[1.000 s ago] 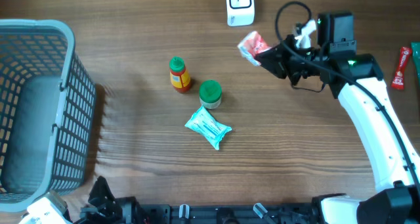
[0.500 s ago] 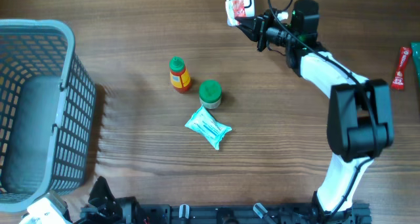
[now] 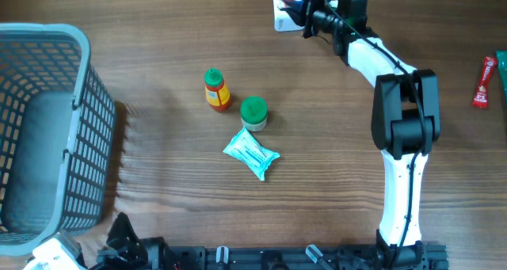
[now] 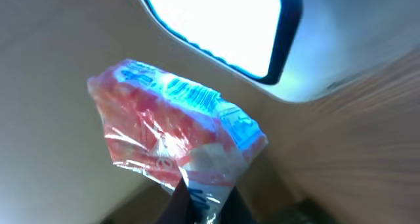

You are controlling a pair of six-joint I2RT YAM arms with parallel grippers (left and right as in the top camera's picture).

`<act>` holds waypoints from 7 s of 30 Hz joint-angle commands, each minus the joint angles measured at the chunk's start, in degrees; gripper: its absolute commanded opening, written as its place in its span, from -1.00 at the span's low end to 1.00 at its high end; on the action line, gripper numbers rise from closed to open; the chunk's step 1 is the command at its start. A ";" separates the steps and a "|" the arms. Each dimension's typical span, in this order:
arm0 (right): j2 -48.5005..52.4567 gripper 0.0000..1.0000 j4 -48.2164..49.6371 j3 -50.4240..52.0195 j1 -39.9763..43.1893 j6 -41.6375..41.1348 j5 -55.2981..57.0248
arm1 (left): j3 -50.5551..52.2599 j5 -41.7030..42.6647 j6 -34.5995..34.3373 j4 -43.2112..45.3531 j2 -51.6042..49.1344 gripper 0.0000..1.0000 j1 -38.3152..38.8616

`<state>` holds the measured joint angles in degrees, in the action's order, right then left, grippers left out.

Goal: Scan the item barcode

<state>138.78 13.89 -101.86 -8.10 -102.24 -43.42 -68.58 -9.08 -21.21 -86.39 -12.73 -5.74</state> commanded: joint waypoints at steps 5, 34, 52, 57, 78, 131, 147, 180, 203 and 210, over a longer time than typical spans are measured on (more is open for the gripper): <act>-9.94 -0.91 -24.46 -2.93 10.64 25.40 3.76 | -0.11 0.07 1.09 0.17 0.37 1.00 -0.39; -27.45 0.78 -70.51 -2.45 38.69 58.71 26.49 | -0.11 0.07 1.09 0.17 0.37 1.00 -0.39; -27.56 0.99 -77.26 -2.36 -15.43 97.94 25.70 | -0.11 0.07 1.11 0.17 0.37 1.00 -0.39; -27.56 0.99 -75.08 0.31 -18.18 118.75 24.15 | -0.11 0.07 1.09 0.17 0.37 1.00 -0.39; -16.35 0.99 -59.41 8.57 -27.58 127.51 35.10 | -0.11 0.07 1.09 0.17 0.37 1.00 -0.39; -30.05 0.99 -61.31 22.67 -22.03 57.44 45.35 | -0.11 0.07 1.09 0.17 0.37 1.00 -0.39; -21.99 0.32 -57.61 23.78 -22.01 64.57 38.36 | -0.11 0.07 1.09 0.17 0.37 1.00 -0.39; -23.74 -0.03 -34.99 5.11 -7.50 80.06 31.74 | -0.11 0.07 1.11 0.17 0.37 1.00 -0.39; -22.38 -0.13 -17.97 3.28 14.23 85.29 47.80 | -0.11 0.07 1.09 0.17 0.37 1.00 -0.39; -17.33 -0.10 -46.42 4.83 41.90 89.18 47.95 | -0.11 0.07 1.09 0.17 0.37 1.00 -0.39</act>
<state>117.45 -28.25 -97.80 28.40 -15.07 3.84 -68.60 -9.08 -21.06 -86.39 -12.73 -5.74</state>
